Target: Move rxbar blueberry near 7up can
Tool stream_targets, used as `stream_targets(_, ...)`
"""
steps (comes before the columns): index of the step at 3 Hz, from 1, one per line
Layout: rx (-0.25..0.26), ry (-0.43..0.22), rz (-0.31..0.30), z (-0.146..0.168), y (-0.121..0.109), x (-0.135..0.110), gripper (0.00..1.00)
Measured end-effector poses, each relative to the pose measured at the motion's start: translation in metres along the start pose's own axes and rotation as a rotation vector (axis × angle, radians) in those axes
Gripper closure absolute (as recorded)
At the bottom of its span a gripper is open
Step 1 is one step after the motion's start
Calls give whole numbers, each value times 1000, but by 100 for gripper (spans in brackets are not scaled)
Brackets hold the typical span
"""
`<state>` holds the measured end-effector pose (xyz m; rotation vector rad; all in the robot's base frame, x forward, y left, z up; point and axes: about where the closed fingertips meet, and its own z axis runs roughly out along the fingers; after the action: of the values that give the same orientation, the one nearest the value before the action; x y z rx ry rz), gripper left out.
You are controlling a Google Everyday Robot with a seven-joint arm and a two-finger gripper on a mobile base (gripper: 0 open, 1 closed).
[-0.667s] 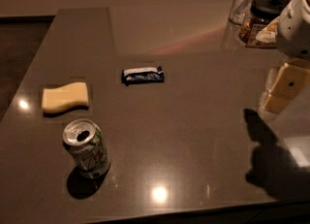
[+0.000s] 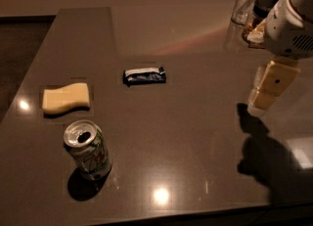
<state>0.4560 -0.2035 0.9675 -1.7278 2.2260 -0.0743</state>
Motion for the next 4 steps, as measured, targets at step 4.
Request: stream_targets(4, -196, -147, -100, 133, -59, -139, 0)
